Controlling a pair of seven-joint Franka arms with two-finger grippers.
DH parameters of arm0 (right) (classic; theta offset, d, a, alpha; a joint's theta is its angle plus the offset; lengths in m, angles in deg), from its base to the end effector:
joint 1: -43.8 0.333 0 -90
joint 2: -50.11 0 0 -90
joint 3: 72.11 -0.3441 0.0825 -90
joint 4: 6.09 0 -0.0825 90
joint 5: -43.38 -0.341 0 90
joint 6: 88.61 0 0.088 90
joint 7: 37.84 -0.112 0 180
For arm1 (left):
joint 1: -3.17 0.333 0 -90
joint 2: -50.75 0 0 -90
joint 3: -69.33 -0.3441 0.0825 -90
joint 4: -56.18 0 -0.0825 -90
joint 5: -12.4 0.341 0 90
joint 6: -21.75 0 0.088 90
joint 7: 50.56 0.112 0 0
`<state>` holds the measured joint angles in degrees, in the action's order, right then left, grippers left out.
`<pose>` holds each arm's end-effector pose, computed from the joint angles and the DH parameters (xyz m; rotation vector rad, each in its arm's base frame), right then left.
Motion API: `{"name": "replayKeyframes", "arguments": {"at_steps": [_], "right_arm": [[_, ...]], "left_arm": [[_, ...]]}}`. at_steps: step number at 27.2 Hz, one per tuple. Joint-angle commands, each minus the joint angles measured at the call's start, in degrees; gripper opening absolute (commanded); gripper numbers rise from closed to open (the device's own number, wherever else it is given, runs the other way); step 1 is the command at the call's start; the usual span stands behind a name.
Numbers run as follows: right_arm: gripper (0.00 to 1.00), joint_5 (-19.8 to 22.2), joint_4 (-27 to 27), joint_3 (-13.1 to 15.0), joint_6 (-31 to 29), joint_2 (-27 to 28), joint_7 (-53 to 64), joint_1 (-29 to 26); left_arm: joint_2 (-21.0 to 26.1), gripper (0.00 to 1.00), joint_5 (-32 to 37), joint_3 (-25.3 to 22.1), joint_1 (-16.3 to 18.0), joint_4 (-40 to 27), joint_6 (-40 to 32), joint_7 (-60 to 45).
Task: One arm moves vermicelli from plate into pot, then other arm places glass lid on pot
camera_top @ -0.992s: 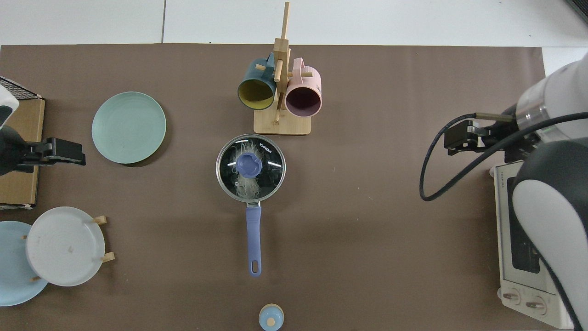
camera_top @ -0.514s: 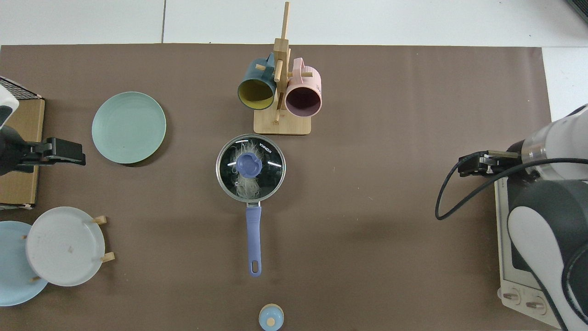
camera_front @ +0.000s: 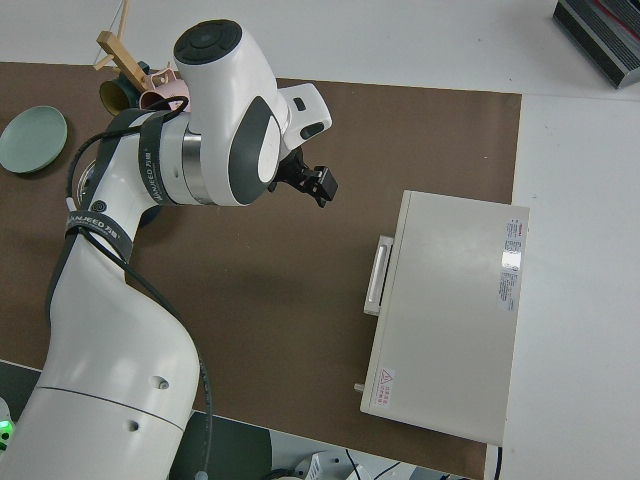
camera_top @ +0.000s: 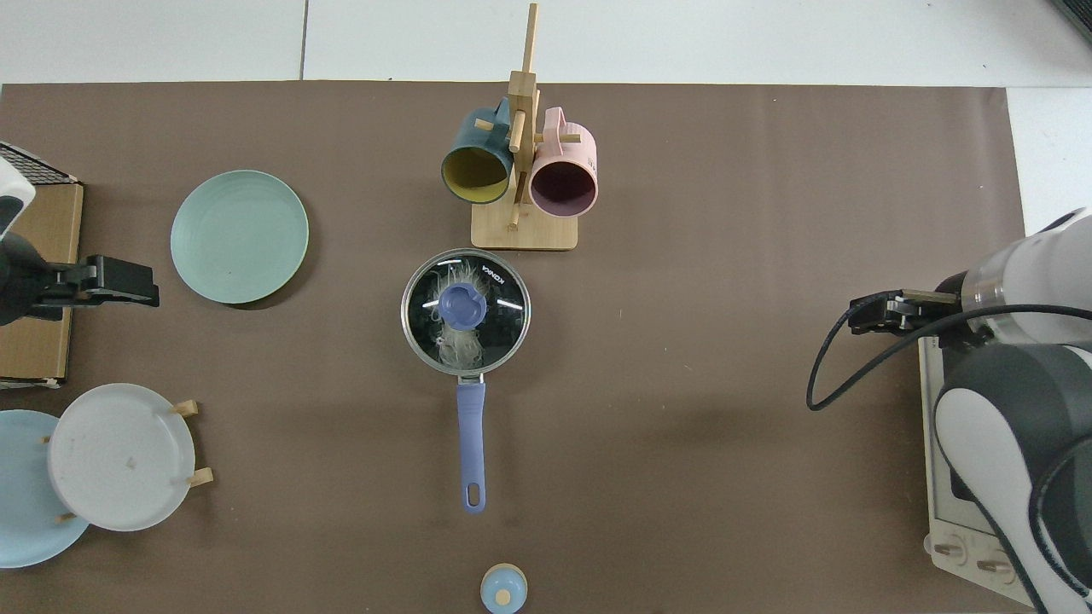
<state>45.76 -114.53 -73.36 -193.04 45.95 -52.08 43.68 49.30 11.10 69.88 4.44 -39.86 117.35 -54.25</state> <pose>0.4964 0.0065 0.5663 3.0820 -0.3382 0.0127 0.5102 0.0040 0.6236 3.1162 0.1231 0.0266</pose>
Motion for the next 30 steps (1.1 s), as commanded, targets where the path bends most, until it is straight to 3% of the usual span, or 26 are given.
{"name": "replayKeyframes", "arguments": {"at_steps": [1,7,30], "right_arm": [[1.0,-1.59,2.97,-0.86,1.25,1.52,2.81,-1.9],[1.0,-1.59,5.69,-0.86,4.14,2.57,3.34,-1.81],[1.0,-2.91,5.95,-0.86,3.18,2.49,6.5,-3.13]], "left_arm": [[-0.92,1.0,0.68,0.24,0.22,-0.46,-0.15,-0.27],[-0.92,1.0,0.68,0.24,0.13,-0.46,-0.15,-0.27],[-0.92,1.0,0.68,0.24,0.13,-0.46,-0.15,-0.27]]}}
